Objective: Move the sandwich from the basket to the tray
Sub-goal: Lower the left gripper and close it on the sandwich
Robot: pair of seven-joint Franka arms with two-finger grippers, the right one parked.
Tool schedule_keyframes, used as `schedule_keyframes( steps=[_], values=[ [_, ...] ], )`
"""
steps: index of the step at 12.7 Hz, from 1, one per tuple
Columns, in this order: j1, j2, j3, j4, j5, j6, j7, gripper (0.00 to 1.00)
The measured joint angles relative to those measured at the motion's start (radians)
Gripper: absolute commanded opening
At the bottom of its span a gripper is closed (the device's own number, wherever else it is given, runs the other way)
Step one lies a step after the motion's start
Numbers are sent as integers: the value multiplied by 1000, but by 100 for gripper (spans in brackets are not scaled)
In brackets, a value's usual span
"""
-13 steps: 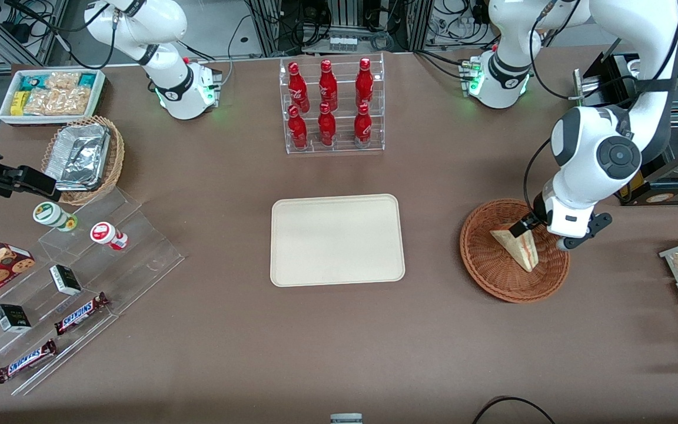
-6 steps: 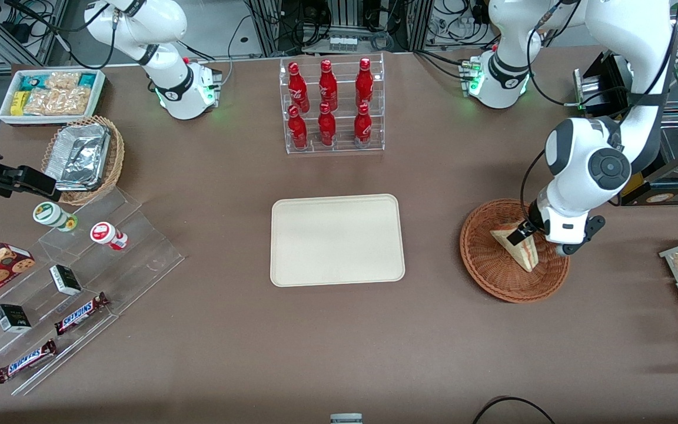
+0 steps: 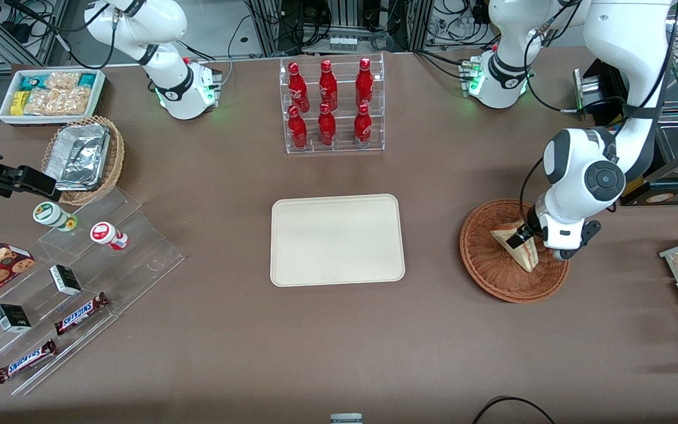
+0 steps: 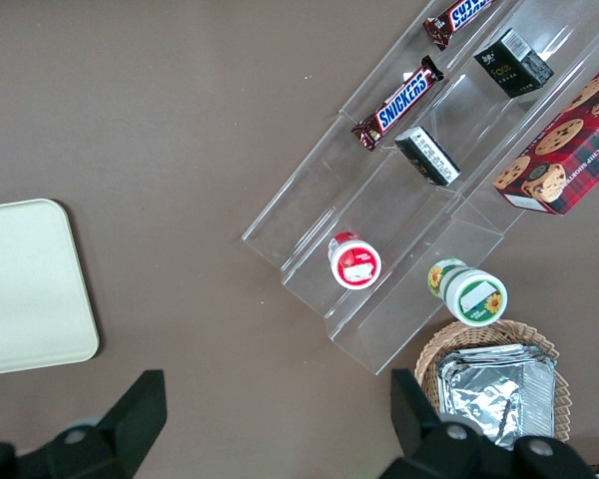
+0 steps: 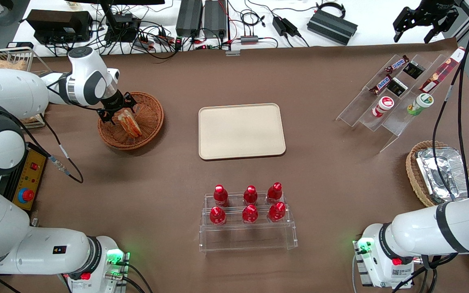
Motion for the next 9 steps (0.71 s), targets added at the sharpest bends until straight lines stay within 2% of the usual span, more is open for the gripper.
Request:
schedule_keyframes(
  steps=[2, 3, 4, 6, 7, 9],
  values=[
    [2, 16, 0, 0, 0, 13, -4, 98],
    [2, 22, 0, 0, 0, 14, -11, 84],
    [2, 27, 0, 0, 0, 14, -21, 59],
    [1, 33, 0, 0, 0, 13, -52, 3],
    [1, 33, 0, 0, 0, 13, -60, 0],
    [1, 33, -1, 7, 0, -2, -62, 0]
  ],
)
